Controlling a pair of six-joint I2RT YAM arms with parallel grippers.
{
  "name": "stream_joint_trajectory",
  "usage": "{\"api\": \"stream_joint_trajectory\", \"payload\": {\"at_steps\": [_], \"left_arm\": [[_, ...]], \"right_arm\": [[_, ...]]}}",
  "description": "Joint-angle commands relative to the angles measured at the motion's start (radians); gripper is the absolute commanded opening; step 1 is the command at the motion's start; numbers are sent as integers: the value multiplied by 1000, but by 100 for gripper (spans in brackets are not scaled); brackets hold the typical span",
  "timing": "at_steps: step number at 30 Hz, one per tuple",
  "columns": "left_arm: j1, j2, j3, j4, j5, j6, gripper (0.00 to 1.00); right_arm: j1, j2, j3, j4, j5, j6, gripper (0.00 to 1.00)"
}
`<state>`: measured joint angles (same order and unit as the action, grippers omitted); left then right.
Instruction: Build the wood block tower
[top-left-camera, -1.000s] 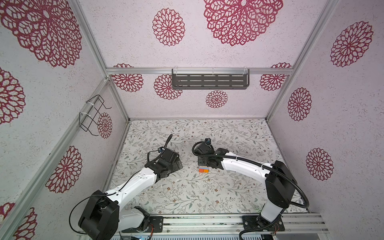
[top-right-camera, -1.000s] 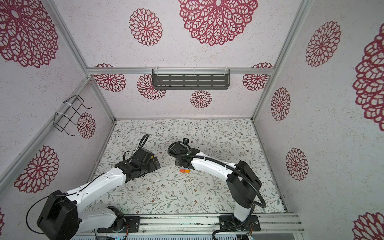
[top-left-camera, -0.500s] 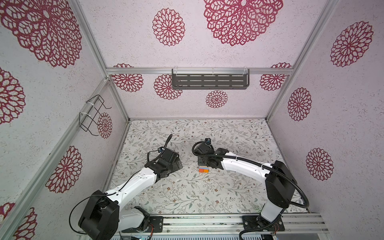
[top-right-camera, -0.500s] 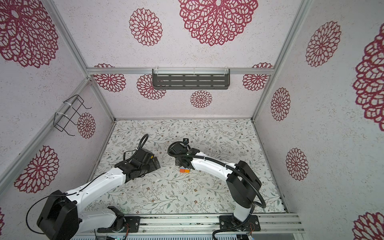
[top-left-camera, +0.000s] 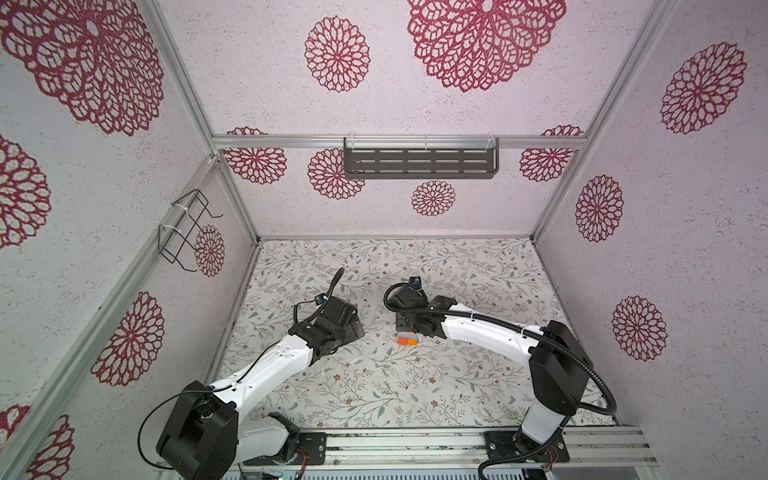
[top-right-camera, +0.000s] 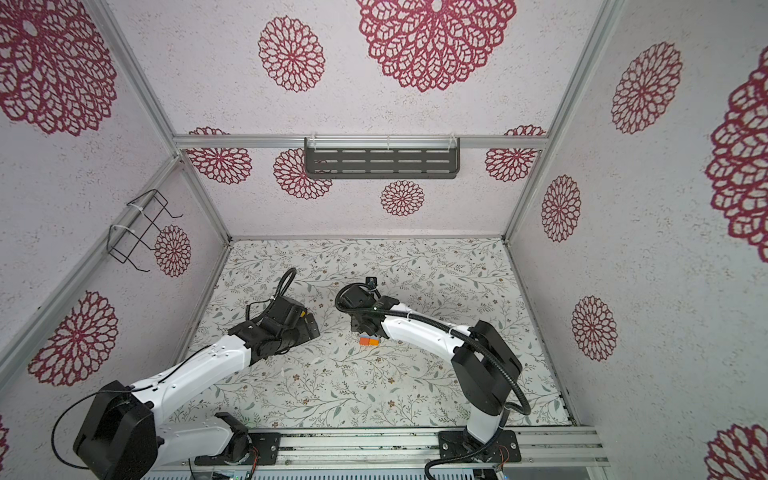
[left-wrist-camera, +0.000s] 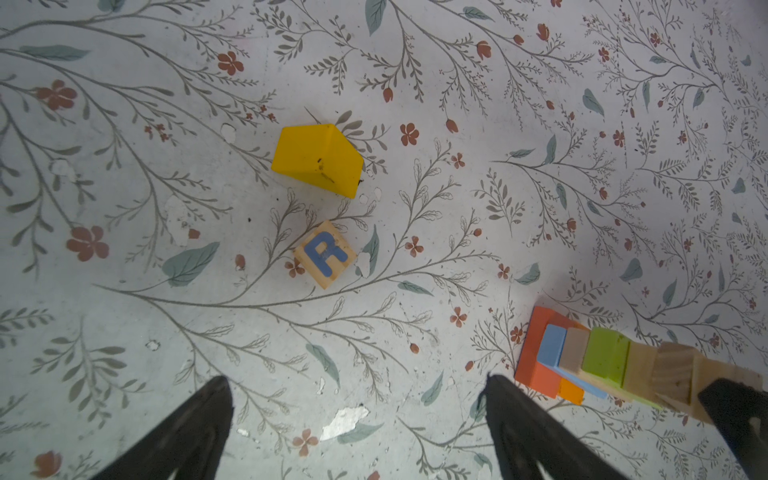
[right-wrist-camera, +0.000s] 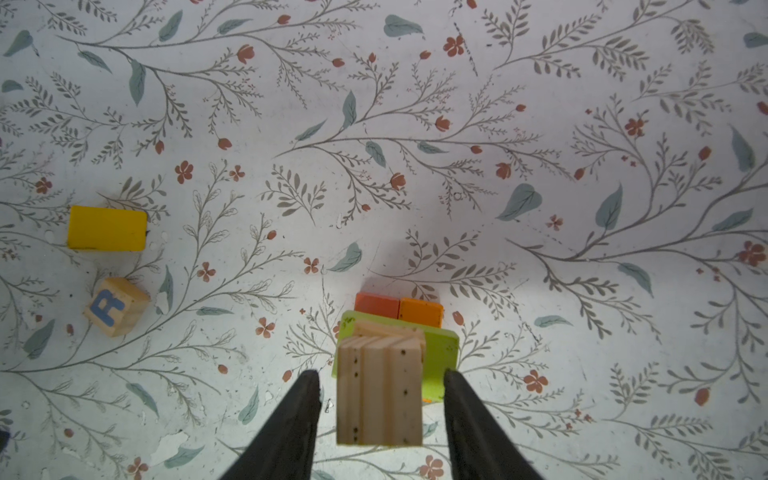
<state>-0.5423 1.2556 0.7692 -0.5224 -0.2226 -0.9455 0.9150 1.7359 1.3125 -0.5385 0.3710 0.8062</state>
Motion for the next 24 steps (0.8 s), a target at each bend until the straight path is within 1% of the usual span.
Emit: {"api": "stream_joint_trajectory", "payload": {"at_steps": [1,6,8,13,15,17,20,21,24], "left_arm": [[9,-36,17,-31,-32,10,97],[20,-58,34,-88,-70,30,97],[36,-68,35,-107,-73,41,97],[97,-81,40,-128,-18,92,98],[118,-69,51,-138,12,118,100],[130,-46,70,-158,26,141,96],[135,-4,95,-187,32,149,90],[135,7,98,-186,39,147,88],[135,48,104,-172,62,128,79]], "right_arm": [[-3,-30,27,-10,28,-10,56],[-5,-88,7,6,34,-30,59],[-9,-126,-8,12,36,-46,63],[-58,-266,-79,69,-8,-114,71],[-94,-331,-120,102,-41,-149,77],[-141,-399,-173,150,-97,-196,82],[-223,-475,-244,210,-180,-239,87],[-244,-489,-262,220,-197,-249,89],[-319,-513,-306,250,-248,-272,96]]}}
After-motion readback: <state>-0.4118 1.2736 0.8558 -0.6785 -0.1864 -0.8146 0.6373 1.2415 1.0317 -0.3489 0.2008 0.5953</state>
